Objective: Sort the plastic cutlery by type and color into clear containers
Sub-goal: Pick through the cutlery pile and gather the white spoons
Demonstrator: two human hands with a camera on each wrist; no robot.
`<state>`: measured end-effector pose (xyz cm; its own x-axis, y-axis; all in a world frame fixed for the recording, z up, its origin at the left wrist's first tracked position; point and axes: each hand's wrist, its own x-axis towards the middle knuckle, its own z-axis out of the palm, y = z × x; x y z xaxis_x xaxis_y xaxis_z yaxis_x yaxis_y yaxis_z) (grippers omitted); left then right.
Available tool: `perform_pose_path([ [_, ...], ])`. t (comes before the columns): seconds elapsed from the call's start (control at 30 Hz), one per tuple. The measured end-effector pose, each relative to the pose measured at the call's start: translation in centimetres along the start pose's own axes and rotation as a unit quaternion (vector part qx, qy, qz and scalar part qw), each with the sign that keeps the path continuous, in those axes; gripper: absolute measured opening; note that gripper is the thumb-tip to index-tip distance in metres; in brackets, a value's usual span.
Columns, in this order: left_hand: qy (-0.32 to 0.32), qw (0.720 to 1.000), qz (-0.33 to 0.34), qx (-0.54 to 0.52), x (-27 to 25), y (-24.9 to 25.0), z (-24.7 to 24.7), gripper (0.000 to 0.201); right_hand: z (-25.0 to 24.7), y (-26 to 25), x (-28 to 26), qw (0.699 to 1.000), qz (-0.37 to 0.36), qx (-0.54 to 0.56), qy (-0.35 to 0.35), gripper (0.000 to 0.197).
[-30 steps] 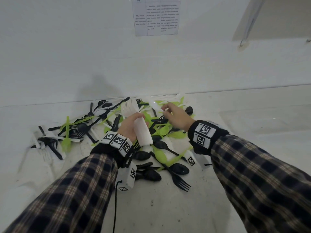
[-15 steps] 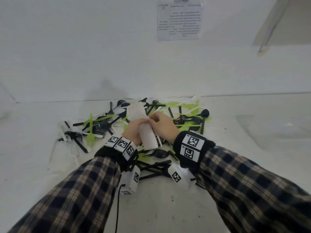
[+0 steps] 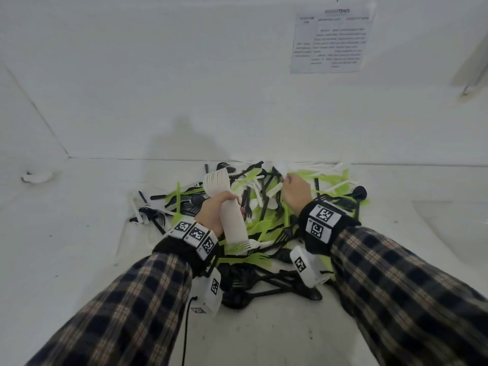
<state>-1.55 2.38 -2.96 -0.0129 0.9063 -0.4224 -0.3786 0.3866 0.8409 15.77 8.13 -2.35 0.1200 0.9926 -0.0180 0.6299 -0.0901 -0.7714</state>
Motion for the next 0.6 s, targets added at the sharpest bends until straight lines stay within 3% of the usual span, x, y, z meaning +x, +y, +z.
perform_pose_path([
  [0.1, -0.002, 1.000, -0.002, -0.008, 0.5, 0.3, -0.3, 0.018, -0.3, 1.0, 1.9, 0.999, 0.028, -0.033, -0.010, 0.030],
  [0.23, 0.025, 1.000, -0.003, -0.005, 1.4, 0.4, -0.8, 0.014, 0.5, 1.2, 2.5, 0.999, 0.008, -0.019, -0.034, 0.026],
  [0.3, 0.029, 1.000, -0.009, -0.008, 1.8, 0.4, -0.9, 0.012, 1.4, 0.8, 2.3, 0.995, -0.014, -0.036, -0.094, 0.017],
  [0.43, 0.040, 0.999, -0.009, -0.013, 2.4, 0.8, -1.1, 0.007, 4.2, 0.0, 2.5, 0.953, -0.015, -0.186, -0.237, 0.030],
  [0.5, 0.047, 0.999, -0.001, -0.021, 2.5, 0.9, -1.3, 0.006, 5.6, -0.3, 2.6, 0.938, -0.023, -0.248, -0.241, 0.032],
  [0.6, 0.053, 0.998, 0.008, -0.022, 2.7, 0.9, -1.7, 0.008, 6.5, -0.7, 2.6, 0.944, -0.036, -0.262, -0.196, 0.038],
])
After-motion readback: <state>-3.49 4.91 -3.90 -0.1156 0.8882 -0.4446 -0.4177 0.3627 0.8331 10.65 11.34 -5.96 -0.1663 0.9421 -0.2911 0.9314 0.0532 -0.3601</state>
